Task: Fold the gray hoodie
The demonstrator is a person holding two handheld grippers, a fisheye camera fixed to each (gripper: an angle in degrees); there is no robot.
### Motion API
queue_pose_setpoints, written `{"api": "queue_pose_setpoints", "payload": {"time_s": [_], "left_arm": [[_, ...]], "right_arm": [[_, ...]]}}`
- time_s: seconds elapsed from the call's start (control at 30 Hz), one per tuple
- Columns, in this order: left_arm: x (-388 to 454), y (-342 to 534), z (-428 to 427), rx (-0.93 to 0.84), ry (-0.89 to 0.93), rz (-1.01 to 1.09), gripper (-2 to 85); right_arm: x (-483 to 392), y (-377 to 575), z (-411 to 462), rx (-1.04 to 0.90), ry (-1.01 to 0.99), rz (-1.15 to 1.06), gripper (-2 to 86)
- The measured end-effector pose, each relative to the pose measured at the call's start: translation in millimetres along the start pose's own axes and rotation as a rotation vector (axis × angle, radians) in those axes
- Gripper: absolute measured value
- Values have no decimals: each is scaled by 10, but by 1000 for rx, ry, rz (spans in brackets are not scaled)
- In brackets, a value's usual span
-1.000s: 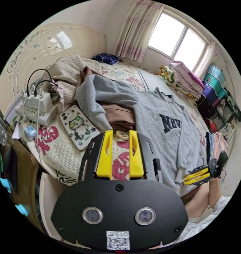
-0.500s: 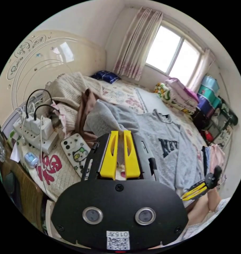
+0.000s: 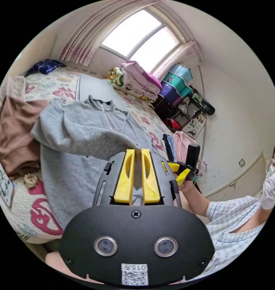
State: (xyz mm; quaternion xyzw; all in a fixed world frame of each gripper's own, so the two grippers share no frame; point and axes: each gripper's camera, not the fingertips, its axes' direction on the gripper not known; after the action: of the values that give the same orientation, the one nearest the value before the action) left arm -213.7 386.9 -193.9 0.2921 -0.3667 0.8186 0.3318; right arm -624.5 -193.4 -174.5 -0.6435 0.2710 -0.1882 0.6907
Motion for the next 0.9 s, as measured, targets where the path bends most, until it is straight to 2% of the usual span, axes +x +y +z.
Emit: {"api": "queue_pose_setpoints", "payload": {"time_s": [0.13, 0.27, 0.3, 0.4, 0.6, 0.73, 0.8, 0.9], "left_arm": [[-79, 328, 675, -46, 94, -84, 39], [-73, 376, 830, -54, 65, -74, 56], [-89, 375, 814, -51, 71, -73, 59], [-216, 398, 602, 2, 106, -58, 60], [-691, 556, 28, 94, -22, -98, 60], [-1064, 686, -102, 101, -52, -150, 59], [-1193, 712, -70, 87, -50, -154, 59], [-1378, 665, 69, 52, -50, -146, 59]], "right_arm": [[133, -220, -37, -35, 70, 90, 169], [266, -473, -38, -130, 189, 193, 68], [288, -505, -78, -126, 194, 211, 65], [392, -627, -414, -47, 179, 280, 56], [635, -590, -1200, 184, 52, 406, 56], [989, -279, -1491, 310, 14, 588, 58], [1128, -110, -1513, 329, 63, 693, 64], [884, -75, -1551, 305, 399, 631, 94]]}}
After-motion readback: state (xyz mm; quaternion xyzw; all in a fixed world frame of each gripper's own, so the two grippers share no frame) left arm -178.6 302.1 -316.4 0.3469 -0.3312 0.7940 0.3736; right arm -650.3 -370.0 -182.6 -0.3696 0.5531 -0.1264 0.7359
